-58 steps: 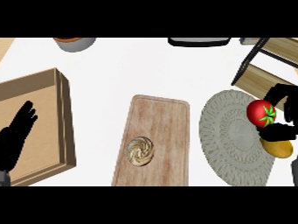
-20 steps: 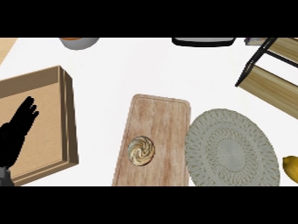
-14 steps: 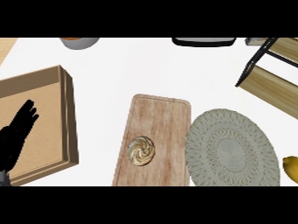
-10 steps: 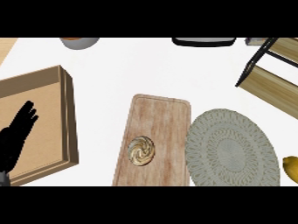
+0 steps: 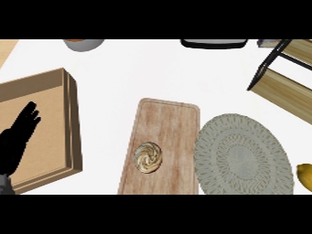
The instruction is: Pick the tomato from the placemat and place it in the tiered shelf
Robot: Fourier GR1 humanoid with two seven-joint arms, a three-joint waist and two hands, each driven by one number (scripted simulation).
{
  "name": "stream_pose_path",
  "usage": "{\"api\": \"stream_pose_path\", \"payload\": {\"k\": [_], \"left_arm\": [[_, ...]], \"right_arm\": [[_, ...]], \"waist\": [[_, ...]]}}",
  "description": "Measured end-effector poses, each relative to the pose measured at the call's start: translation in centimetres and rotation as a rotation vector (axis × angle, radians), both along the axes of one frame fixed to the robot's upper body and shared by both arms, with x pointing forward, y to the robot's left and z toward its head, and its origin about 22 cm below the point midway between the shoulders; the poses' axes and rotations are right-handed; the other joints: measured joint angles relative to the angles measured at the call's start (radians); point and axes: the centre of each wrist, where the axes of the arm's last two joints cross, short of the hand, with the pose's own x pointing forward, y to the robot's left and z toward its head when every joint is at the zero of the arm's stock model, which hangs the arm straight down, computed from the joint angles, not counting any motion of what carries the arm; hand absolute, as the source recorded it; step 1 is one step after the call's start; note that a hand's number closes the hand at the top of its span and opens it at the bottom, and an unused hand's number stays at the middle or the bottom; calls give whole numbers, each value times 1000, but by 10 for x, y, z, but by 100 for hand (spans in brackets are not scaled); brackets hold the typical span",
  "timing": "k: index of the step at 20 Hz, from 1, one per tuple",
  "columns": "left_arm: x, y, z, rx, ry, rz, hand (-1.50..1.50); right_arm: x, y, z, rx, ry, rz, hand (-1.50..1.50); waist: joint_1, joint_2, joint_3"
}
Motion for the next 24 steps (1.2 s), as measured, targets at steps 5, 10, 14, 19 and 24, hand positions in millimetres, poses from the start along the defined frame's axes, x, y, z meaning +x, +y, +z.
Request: {"api": "stream_pose_path", "payload": {"k": [5, 10, 14, 19, 24], "left_arm": [[-2, -3, -8, -2, -1, -3, 0], [-5, -2, -1, -4, 2, -6, 0], [-6, -3, -7, -4, -5, 1, 0], [-4, 2, -3, -3, -5, 13, 0], [-10, 6, -6, -1, -4, 17, 0]], "right_arm": [[7, -18, -18, -39, 60, 2, -150], [8, -34, -23, -22, 12, 29, -150], [7, -37, -21, 54, -71, 59, -150], [0, -48, -12, 209, -156, 88, -150], [-25, -65, 8, 318, -273, 118, -150]], "waist": [[-2, 0, 0], [-1, -1, 0], [-6, -2, 0], [-10, -4, 0], [-17, -7, 0]]}}
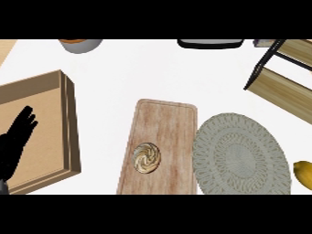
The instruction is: Pick the tomato from the placemat and place it in the tiered shelf
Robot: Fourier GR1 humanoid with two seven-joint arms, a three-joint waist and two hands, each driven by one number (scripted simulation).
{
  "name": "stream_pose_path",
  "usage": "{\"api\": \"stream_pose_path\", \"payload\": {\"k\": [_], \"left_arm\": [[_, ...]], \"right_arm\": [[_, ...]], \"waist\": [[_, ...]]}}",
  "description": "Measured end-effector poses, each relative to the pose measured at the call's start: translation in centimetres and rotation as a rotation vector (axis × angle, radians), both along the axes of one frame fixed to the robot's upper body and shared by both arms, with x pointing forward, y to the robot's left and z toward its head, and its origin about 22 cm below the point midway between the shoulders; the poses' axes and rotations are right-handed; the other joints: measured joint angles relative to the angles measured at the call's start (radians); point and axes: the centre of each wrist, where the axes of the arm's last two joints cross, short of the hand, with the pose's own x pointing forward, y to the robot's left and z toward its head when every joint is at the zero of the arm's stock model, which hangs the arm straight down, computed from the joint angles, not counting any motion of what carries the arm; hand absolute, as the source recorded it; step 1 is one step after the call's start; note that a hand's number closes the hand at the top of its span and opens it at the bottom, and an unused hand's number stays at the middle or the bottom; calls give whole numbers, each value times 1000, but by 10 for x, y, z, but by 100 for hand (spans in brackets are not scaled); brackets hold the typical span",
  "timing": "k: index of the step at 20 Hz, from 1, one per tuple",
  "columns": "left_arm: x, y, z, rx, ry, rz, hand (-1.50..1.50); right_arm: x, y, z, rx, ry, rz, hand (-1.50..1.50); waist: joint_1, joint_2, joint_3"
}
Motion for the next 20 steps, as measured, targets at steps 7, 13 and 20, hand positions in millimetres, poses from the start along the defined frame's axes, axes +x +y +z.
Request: {"api": "stream_pose_path", "payload": {"k": [7, 13, 20], "left_arm": [[0, 4, 6, -1, 4, 13, 0], [-9, 6, 3, -1, 9, 31, 0], [-21, 9, -7, -7, 15, 56, 0]], "right_arm": [[-64, -23, 37, 66, -147, -2, -150], [-151, -55, 74, 76, -166, -93, -150], [-254, -87, 103, 74, -104, -108, -150]], "waist": [[-15, -4, 0], [-33, -7, 0], [-61, -12, 1]]}}
